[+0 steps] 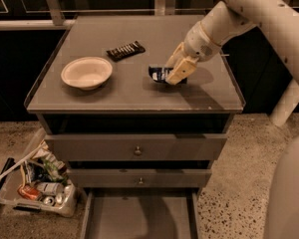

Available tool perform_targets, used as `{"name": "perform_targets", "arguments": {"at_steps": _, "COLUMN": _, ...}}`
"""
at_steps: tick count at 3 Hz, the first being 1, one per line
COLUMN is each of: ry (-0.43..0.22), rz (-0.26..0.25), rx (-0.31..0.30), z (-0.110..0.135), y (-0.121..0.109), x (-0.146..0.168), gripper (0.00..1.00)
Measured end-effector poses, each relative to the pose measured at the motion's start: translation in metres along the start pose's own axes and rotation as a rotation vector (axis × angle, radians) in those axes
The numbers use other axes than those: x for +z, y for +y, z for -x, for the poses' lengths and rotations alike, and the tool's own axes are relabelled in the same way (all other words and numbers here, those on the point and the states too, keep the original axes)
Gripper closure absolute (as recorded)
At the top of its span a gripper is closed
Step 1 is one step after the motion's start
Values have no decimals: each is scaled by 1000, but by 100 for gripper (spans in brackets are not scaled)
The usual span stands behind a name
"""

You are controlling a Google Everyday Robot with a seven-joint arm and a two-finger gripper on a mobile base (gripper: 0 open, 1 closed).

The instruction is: Place rxbar blueberry into bottom drawer

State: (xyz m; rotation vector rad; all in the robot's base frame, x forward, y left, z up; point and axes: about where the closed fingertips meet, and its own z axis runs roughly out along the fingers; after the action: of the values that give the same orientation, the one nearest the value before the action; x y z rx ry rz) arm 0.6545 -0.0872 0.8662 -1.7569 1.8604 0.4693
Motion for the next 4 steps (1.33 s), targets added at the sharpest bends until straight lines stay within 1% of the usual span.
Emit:
{"name": "perform_targets", "arguments": {"at_steps": 1, "ry": -6, "rz": -35, "rx": -27, "z": -5, "y": 32, "x": -28, "gripper": 100}}
{"name": "perform_targets", "arguments": {"at_steps": 2, "ry": -10, "rz": -80, "rx": -34, "z": -17, "y": 68, "x": -49, "gripper": 100}}
{"name": "perform_targets", "arguments": {"at_steps": 3, "ry": 3, "rz": -123, "rx": -29, "z": -31, "y": 108, "x": -59, "gripper": 100}}
{"name": "perform_targets", "arguments": {"at_steps": 4, "ry": 16, "rz": -167, "rx": -7, "z": -47, "y": 147, "x": -59, "gripper": 100}}
